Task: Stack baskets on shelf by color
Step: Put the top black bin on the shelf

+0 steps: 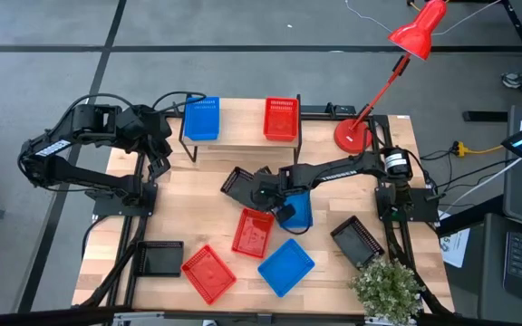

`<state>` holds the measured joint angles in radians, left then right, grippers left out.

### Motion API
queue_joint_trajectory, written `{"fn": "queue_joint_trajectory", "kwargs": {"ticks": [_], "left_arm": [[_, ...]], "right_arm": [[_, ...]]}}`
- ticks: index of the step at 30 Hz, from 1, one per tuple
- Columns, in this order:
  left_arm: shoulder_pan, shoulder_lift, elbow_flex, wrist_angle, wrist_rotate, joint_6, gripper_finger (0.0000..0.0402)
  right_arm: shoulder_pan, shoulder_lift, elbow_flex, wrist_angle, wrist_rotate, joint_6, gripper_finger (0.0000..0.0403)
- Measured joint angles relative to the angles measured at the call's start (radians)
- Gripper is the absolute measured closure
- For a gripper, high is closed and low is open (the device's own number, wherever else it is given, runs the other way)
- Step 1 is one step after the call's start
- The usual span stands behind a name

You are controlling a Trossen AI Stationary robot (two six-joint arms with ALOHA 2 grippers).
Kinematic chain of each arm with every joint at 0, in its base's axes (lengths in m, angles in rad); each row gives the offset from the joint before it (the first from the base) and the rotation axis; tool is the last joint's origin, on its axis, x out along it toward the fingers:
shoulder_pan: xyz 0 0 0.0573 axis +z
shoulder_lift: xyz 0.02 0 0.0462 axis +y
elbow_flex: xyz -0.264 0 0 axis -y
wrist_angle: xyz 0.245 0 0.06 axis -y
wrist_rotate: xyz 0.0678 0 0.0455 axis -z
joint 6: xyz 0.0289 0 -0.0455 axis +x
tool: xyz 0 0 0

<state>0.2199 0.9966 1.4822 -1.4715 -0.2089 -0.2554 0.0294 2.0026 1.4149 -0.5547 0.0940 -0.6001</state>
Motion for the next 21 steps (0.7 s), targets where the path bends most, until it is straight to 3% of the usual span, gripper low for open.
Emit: {"fn": "queue_joint_trajectory", "kwargs": {"ticks": [4, 13, 21], "left_arm": [[0.000, 0.000, 0.000, 0.001, 0.000, 0.000, 0.0335], [0.000, 0.000, 0.000, 0.000, -0.011, 0.004, 0.0335], [0.000, 0.000, 0.000, 0.000, -0.017, 0.003, 0.0335]], "right_arm": [[0.012, 0.000, 0.016, -0.025, 0.004, 0.080, 0.0390], [0.090, 0.000, 0.209, -0.229, 0.033, 0.155, 0.0398], [0.134, -0.001, 0.493, -0.367, 0.034, 0.155, 0.0399]]}}
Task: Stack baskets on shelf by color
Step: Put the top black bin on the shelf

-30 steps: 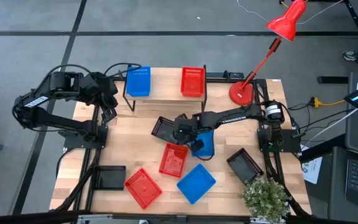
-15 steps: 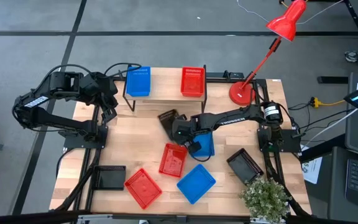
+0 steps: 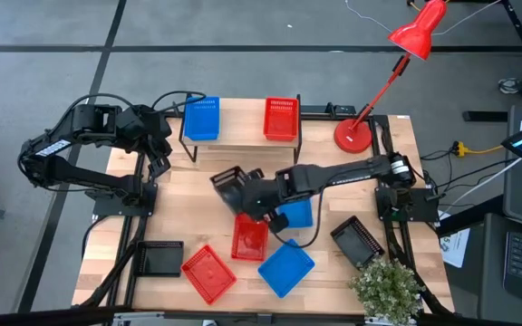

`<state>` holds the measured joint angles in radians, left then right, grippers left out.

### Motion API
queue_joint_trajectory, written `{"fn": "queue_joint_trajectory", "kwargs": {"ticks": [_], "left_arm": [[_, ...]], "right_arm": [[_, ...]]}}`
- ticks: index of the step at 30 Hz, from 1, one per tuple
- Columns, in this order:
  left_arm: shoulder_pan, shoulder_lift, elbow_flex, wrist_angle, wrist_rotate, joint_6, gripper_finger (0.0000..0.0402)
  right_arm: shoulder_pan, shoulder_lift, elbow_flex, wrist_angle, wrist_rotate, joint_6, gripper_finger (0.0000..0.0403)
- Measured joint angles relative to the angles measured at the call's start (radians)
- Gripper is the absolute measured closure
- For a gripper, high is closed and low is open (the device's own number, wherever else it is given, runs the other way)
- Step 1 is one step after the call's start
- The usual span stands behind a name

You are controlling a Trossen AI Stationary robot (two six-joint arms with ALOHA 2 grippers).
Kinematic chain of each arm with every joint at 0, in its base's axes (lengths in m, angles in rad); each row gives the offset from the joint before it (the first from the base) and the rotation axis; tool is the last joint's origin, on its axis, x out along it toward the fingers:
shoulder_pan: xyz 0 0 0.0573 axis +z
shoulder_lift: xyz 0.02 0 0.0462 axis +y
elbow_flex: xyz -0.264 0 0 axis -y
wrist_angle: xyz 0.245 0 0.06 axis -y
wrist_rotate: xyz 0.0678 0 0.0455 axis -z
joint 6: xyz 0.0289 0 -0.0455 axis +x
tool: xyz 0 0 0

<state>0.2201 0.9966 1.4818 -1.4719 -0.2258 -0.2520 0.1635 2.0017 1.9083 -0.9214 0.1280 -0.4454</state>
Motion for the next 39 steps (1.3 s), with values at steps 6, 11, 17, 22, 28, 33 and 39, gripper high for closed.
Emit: {"fn": "queue_joint_trajectory", "kwargs": {"ticks": [6, 11, 17, 22, 28, 33, 39], "left_arm": [[0.000, 0.000, 0.000, 0.000, -0.021, 0.006, 0.0335], [0.000, -0.029, -0.002, 0.014, -0.032, 0.177, 0.0335], [-0.001, -0.102, -0.002, 0.069, -0.033, 0.203, 0.0335], [-0.001, -0.137, -0.001, 0.078, -0.033, 0.202, 0.0335], [-0.001, -0.141, -0.001, 0.078, -0.033, 0.201, 0.0335], [-0.001, -0.139, -0.001, 0.078, -0.033, 0.202, 0.0335], [0.000, -0.139, -0.001, 0.078, -0.042, 0.202, 0.0335]], "right_arm": [[-0.015, -0.002, 0.219, -0.022, 0.148, 0.000, 0.0399], [-0.088, -0.002, 0.337, -0.015, 0.370, 0.010, 0.0399], [-0.240, 0.007, 0.348, 0.008, 0.372, 0.123, 0.0399], [-0.345, 0.065, 0.346, 0.017, 0.268, 0.180, 0.0399], [-0.379, 0.140, 0.345, -0.019, 0.236, 0.214, 0.0399], [-0.376, 0.148, 0.344, -0.085, 0.231, 0.268, 0.0400], [-0.370, 0.172, 0.344, -0.096, 0.167, 0.288, 0.0400]]}}
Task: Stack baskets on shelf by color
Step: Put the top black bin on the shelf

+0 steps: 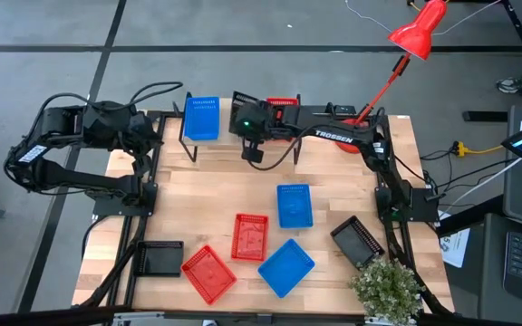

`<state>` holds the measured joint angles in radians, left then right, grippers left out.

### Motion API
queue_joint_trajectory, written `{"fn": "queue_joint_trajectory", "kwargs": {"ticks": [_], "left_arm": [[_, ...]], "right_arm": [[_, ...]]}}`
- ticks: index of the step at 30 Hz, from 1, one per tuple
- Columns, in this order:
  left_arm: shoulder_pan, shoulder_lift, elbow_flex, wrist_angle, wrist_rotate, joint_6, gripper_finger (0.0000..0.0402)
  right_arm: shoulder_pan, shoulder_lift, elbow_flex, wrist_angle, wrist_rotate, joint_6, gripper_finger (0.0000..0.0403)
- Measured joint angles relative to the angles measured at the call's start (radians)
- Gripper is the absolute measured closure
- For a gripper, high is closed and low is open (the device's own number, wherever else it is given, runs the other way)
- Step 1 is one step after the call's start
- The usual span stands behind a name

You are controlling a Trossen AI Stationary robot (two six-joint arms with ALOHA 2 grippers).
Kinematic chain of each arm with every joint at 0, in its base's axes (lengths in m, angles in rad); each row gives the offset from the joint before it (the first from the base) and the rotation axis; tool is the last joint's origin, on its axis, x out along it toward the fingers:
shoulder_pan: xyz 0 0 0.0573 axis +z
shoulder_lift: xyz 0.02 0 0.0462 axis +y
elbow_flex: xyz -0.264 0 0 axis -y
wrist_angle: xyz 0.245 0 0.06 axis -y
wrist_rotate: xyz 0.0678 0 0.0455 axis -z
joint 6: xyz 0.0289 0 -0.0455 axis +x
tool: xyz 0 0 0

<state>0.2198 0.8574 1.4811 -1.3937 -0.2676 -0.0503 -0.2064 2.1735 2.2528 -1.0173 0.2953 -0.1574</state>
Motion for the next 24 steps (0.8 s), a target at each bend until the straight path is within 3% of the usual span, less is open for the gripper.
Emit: {"fn": "queue_joint_trajectory", "kwargs": {"ticks": [24], "left_arm": [[0.000, 0.000, 0.001, -0.004, -0.001, -0.003, 0.0335]], "right_arm": [[0.001, 0.015, 0.000, 0.015, -0.016, 0.017, 0.0342]]}}
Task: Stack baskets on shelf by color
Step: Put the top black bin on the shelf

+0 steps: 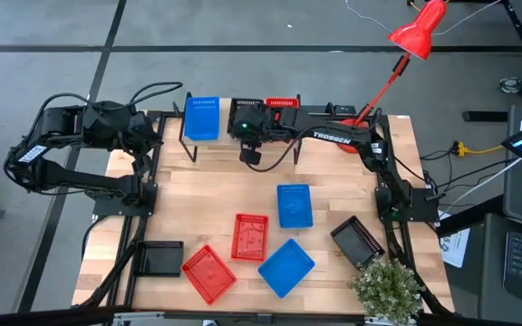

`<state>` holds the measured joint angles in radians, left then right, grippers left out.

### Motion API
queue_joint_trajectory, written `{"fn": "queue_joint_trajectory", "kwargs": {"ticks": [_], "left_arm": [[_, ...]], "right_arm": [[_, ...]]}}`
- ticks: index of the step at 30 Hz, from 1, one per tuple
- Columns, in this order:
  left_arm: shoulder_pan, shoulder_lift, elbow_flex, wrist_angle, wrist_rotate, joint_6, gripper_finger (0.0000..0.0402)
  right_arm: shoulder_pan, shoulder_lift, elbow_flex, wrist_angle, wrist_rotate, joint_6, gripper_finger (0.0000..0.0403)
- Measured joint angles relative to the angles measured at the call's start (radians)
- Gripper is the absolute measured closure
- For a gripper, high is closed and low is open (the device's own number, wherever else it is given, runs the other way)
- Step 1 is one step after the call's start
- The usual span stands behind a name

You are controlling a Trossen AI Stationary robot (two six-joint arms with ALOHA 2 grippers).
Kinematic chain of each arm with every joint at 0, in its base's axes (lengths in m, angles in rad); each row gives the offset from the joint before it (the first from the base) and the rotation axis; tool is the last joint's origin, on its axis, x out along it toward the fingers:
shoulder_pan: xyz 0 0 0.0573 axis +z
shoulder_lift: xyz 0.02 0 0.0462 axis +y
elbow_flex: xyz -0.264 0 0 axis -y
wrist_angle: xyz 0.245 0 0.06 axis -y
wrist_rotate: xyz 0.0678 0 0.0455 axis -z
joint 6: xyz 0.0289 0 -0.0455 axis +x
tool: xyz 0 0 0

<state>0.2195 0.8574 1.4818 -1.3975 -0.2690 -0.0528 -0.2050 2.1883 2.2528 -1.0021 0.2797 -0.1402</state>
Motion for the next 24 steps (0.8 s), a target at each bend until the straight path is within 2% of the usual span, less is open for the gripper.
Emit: {"fn": "queue_joint_trajectory", "kwargs": {"ticks": [4, 11, 18, 22, 24], "left_arm": [[0.000, 0.000, 0.000, 0.000, 0.000, 0.000, 0.0335], [0.000, 0.000, 0.000, 0.000, 0.000, -0.019, 0.0335], [0.000, 0.000, 0.000, -0.008, 0.000, -0.023, 0.0335], [0.000, 0.000, 0.000, -0.008, 0.000, -0.023, 0.0335], [0.000, 0.000, 0.000, -0.008, 0.000, -0.023, 0.0335]], "right_arm": [[0.000, 0.000, 0.000, 0.005, -0.043, 0.001, 0.0320], [0.005, -0.003, 0.000, 0.032, -0.046, -0.001, 0.0288], [0.029, -0.008, 0.033, 0.052, -0.037, -0.069, 0.0285], [0.041, -0.008, 0.095, 0.031, 0.042, -0.100, 0.0285], [0.030, -0.012, 0.107, 0.066, 0.034, -0.129, 0.0285]]}}
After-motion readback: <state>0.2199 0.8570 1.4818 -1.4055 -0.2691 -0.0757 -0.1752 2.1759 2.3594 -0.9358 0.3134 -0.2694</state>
